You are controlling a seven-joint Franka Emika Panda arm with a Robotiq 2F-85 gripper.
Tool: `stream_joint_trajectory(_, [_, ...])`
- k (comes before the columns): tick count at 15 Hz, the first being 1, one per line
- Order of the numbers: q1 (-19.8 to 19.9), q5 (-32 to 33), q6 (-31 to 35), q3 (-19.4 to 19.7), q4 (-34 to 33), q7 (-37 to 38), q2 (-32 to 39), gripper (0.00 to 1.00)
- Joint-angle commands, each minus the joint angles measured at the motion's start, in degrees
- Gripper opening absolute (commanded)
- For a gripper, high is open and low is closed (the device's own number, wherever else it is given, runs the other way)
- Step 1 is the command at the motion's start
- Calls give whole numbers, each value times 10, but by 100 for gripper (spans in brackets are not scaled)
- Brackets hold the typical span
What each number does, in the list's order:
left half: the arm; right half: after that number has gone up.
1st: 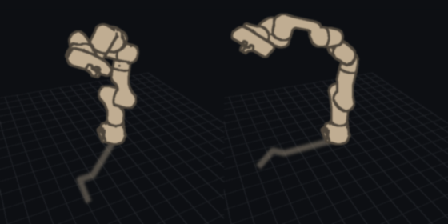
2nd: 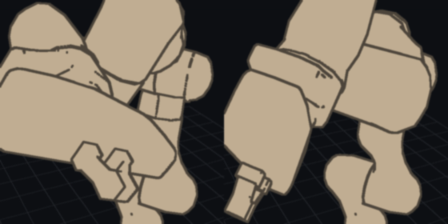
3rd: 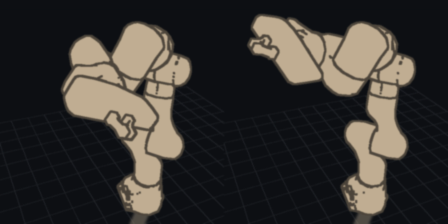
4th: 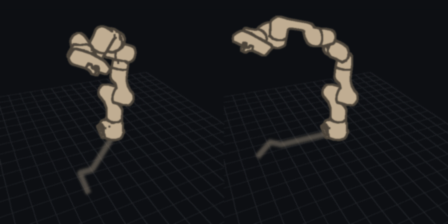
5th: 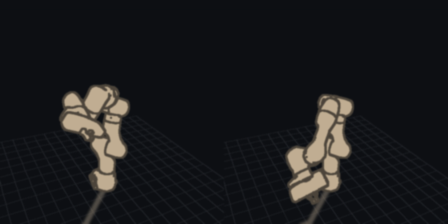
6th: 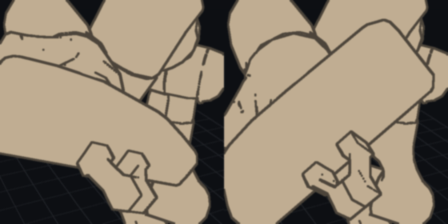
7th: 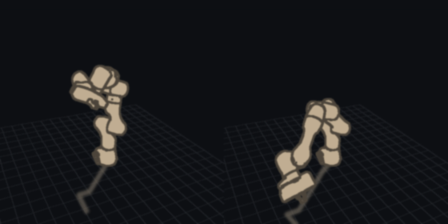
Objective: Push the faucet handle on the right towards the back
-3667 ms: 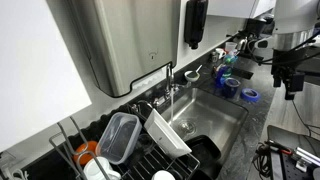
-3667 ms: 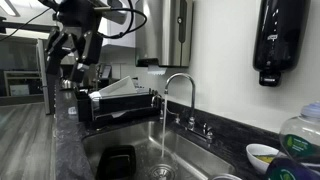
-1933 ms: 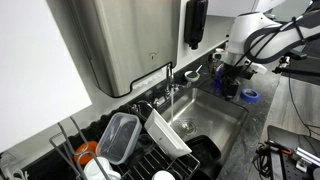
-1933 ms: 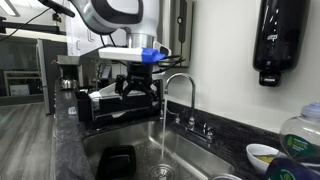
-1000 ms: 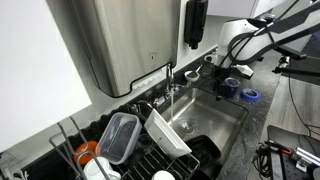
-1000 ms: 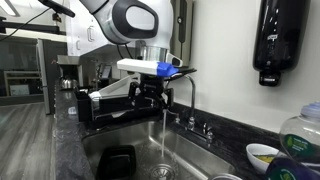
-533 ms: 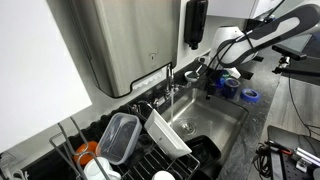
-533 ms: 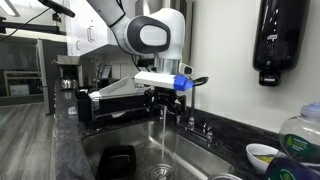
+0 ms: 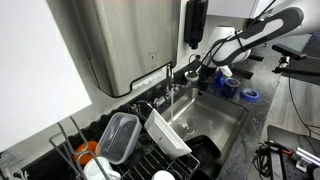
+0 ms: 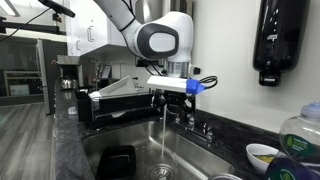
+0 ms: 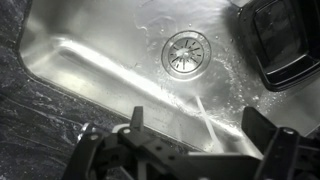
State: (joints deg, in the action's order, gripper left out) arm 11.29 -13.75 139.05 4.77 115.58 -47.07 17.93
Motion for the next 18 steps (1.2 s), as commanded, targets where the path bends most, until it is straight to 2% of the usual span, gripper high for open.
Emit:
stream_joint_trajectory(1, [23,-6,24,-18,-42,-14,39,100])
stream_joint_trajectory(2, [25,-2,12,-17,-55,-7,47,100])
stream_joint_trajectory(3, [19,8,12,-17,-25,6,20,100])
stream_joint_trajectory(11, [24,9,12,-20,-46,6,38,100])
stream_joint_trajectory(18, [27,17,78,-30,-50,-9,59,100])
